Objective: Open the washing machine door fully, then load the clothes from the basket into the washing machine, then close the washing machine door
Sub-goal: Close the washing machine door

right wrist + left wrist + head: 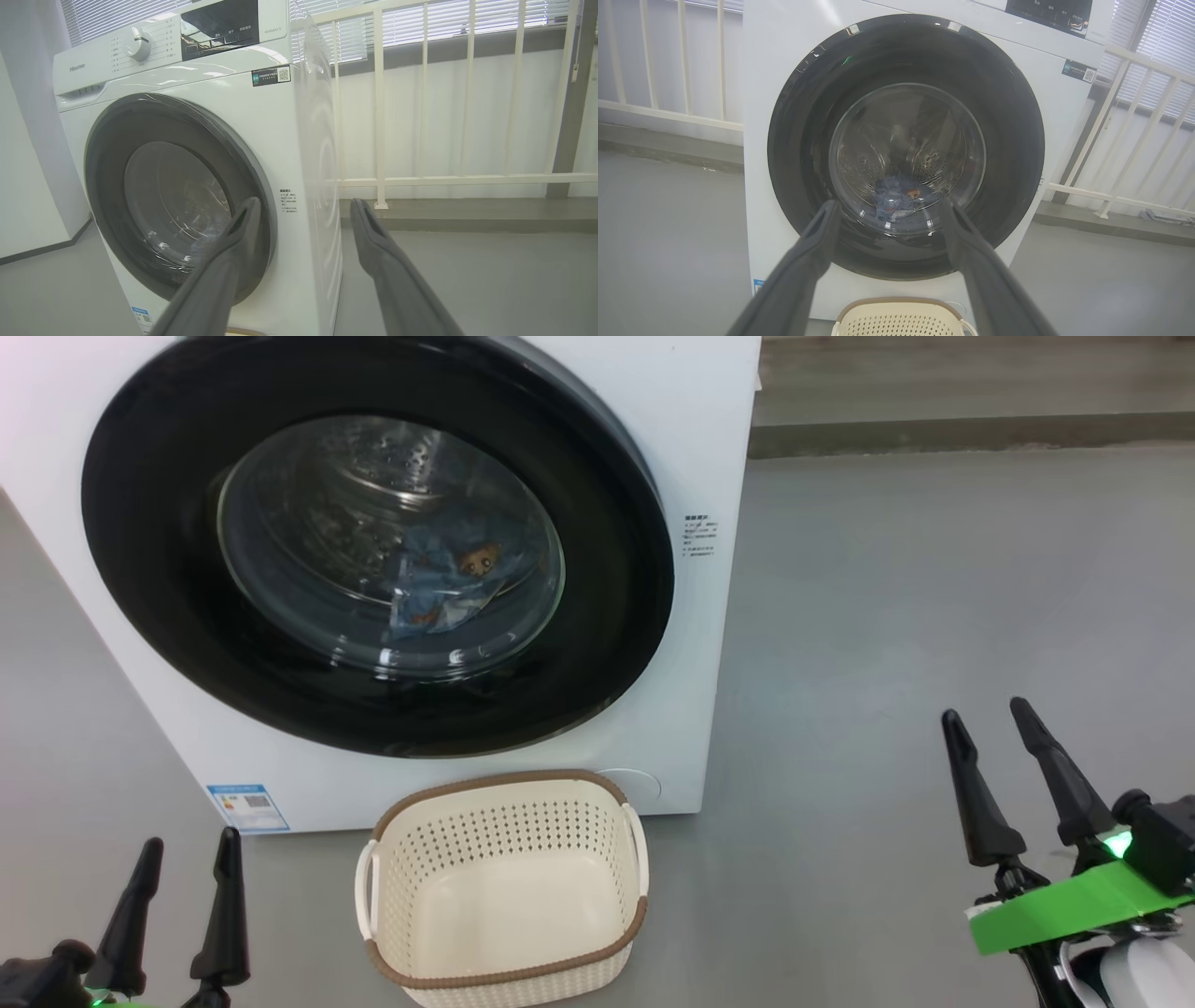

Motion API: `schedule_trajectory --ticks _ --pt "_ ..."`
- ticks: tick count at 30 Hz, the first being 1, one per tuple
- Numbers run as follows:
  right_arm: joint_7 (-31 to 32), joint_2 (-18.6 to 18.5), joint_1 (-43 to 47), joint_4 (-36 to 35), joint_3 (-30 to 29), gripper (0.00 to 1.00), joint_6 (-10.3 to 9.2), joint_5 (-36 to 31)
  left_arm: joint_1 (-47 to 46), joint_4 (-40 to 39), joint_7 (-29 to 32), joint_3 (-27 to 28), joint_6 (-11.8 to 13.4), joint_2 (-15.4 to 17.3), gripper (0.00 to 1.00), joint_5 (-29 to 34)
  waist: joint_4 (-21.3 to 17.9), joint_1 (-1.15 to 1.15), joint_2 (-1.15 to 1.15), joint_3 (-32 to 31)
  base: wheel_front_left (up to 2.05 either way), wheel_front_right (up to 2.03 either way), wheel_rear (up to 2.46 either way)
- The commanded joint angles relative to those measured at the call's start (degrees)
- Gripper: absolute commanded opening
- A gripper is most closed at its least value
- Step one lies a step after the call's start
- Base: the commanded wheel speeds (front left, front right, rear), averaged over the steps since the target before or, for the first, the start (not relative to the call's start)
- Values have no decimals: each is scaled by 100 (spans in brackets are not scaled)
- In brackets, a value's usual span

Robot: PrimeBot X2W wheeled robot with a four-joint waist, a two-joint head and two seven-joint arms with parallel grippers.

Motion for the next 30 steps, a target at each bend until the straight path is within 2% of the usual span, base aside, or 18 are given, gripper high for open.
schedule_trajectory --ticks 1,30 --pt "-28 -56 44 -130 -37 100 -15 -66 -94 -139 -54 189 4 75 100 65 -40 0 0 -56 0 0 0" --pt "-28 23 284 473 -304 100 -15 -58 -86 -277 -54 -154 4 214 100 -342 193 0 0 8 0 0 0"
